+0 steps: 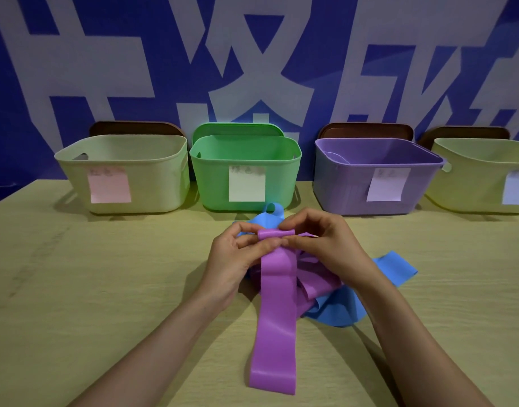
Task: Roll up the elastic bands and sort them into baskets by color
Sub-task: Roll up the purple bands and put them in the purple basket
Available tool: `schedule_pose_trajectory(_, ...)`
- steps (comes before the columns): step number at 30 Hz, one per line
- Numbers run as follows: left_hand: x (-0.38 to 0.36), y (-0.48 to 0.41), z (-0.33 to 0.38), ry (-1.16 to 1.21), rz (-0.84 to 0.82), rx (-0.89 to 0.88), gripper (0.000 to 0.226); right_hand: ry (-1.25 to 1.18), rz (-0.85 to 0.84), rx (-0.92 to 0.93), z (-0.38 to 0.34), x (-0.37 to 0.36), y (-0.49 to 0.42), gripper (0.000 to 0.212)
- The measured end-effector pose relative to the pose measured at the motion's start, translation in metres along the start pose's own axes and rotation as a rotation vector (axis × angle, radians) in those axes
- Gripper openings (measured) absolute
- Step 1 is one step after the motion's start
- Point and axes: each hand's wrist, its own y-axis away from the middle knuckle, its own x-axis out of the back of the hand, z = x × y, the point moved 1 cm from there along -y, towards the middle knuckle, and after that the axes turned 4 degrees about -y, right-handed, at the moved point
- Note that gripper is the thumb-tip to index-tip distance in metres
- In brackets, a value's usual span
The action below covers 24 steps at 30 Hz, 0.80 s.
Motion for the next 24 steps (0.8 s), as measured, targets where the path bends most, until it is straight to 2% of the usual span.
schedule_pose_trajectory(2,-0.0001,-0.0006,0.001,0.051,-0.023,0.007,0.027,-0.013,0.004,-0.009,-0.0005,-0.0001,-0.0002,0.019)
schedule_pose_trajectory(6,0.003,-0.0022,0.0001,-0.011,-0.021,-0.007,0.016,-0.042,-0.049,-0.065,-0.0041,0.0014,0.0013,0.02)
schedule_pose_trajectory(13,0.004,-0.0024,0.0007,-0.046,0.004,-0.076,0.031,0.069,0.01,-0.104,-0.0004,0.0,0.0002,0.013)
schedule_pose_trajectory(16,0.0025,-0.0018,-0.0037,-0.045,-0.032,0.04,0.035,-0.013,0.068,-0.112,-0.0018,0.0007,0.0008,0.013)
schedule_pose_trajectory(18,0.0016,-0.0001,-0.0058,-0.081,-0.082,0.11,0.028,-0.056,0.098,-0.116,-0.0021,0.0006,0.0014,0.014)
schedule_pose_trajectory(20,0.0022,0.0005,-0.0062,-0.105,-0.076,0.12,0.025,-0.053,0.09,-0.122,-0.0014,-0.001,0.0013,0.014)
schedule_pose_trajectory(24,0.0031,-0.0001,-0.005,-0.039,-0.051,0.133,0.032,-0.07,0.056,-0.134,-0.0015,-0.002,0.0013,0.013)
